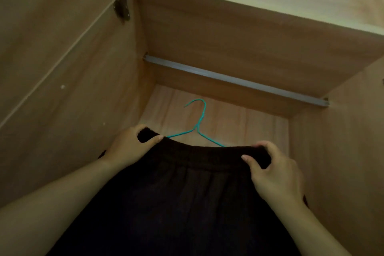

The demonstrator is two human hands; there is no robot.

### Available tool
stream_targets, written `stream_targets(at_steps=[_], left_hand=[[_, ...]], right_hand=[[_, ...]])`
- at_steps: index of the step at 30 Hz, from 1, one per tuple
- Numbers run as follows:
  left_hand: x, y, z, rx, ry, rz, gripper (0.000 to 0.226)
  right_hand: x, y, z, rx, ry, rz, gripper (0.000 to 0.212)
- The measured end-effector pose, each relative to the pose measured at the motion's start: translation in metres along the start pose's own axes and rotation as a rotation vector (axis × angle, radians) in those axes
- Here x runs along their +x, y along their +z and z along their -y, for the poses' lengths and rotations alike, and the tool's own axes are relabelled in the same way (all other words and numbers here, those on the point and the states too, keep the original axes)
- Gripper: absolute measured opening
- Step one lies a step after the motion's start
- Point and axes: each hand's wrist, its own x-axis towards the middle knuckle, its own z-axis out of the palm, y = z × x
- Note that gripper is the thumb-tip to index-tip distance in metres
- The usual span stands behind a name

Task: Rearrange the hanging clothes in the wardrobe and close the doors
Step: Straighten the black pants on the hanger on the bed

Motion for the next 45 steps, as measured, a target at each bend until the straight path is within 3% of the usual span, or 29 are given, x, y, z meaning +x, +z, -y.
stream_targets(at_steps=[3, 8, 18, 24, 29, 35, 38, 45], left_hand=[[0.028, 0.013, 0.016, 0.071, 0.020, 0.010, 0.079], [0.066, 0.026, 0.030, 0.242, -0.006, 0.025, 0.087], [0.138, 0.041, 0.057, 0.009, 0.046, 0.250, 0.097], [0.165, 0.048, 0.079, -0.006, 0.107, 0.266, 0.087], [0.152, 0.057, 0.100, -0.104, 0.062, 0.314, 0.085], [0.106, 0.061, 0.120, -0.049, 0.004, 0.254, 0.086], [0.084, 0.064, 0.119, 0.041, 0.019, 0.173, 0.078], [0.021, 0.053, 0.102, 0.103, 0.002, 0.186, 0.071]], right_hand=[[0.051, 0.021, -0.001, -0.056, -0.050, -0.079, 0.028], [0.123, 0.051, 0.007, -0.118, -0.078, -0.165, 0.027], [0.217, 0.110, 0.055, -0.233, -0.022, -0.160, 0.021], [0.241, 0.150, 0.089, -0.330, -0.071, -0.085, 0.023], [0.223, 0.174, 0.115, -0.380, -0.110, -0.020, 0.026], [0.182, 0.175, 0.112, -0.547, -0.231, -0.202, 0.046], [0.142, 0.167, 0.095, -0.426, -0.201, -0.231, 0.062], [0.016, 0.162, 0.044, -0.106, -0.142, -0.002, 0.075]])
